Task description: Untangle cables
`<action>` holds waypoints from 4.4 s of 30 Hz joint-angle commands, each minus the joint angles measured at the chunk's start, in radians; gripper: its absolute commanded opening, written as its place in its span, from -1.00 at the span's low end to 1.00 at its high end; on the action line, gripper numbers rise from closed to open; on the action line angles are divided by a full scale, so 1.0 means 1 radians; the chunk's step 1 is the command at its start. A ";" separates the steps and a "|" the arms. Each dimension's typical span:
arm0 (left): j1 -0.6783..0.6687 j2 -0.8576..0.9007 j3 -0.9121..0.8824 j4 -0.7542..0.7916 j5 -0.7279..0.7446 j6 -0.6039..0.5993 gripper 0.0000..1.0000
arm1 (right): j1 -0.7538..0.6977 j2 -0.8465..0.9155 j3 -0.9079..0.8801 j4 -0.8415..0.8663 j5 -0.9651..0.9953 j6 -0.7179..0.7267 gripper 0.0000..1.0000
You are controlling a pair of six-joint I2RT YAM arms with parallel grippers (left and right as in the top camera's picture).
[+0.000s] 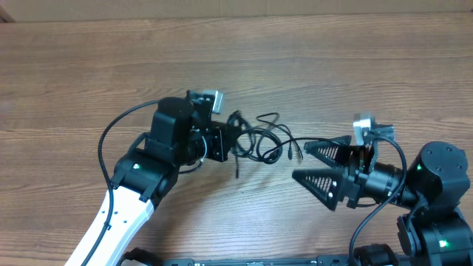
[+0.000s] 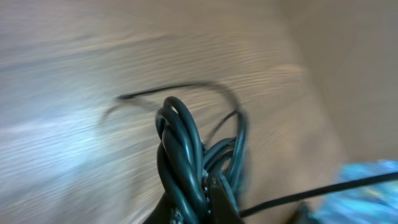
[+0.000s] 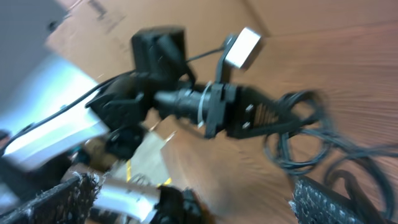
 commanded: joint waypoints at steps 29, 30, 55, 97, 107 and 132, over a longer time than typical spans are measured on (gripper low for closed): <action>0.111 -0.015 0.013 0.522 0.246 -0.181 -0.92 | -0.002 0.182 0.018 -0.409 -0.388 -0.631 1.00; 0.103 -0.015 0.013 0.524 0.233 -0.184 -0.92 | -0.002 0.182 0.018 -0.409 -0.388 -0.630 1.00; -0.073 -0.020 0.031 0.211 0.510 0.066 -0.92 | -0.003 0.182 0.026 0.132 0.048 -0.188 1.00; -0.321 0.035 0.556 -0.325 0.501 0.863 -0.92 | -0.002 0.393 0.567 -1.144 -0.208 -1.520 -0.83; -0.319 0.003 0.556 -0.304 0.304 0.682 0.83 | -0.003 0.393 0.567 -1.158 -0.180 -1.512 -0.92; -0.319 -0.240 0.554 -0.427 -0.291 0.494 0.99 | -0.003 0.393 0.567 -0.234 -0.380 -0.211 -0.92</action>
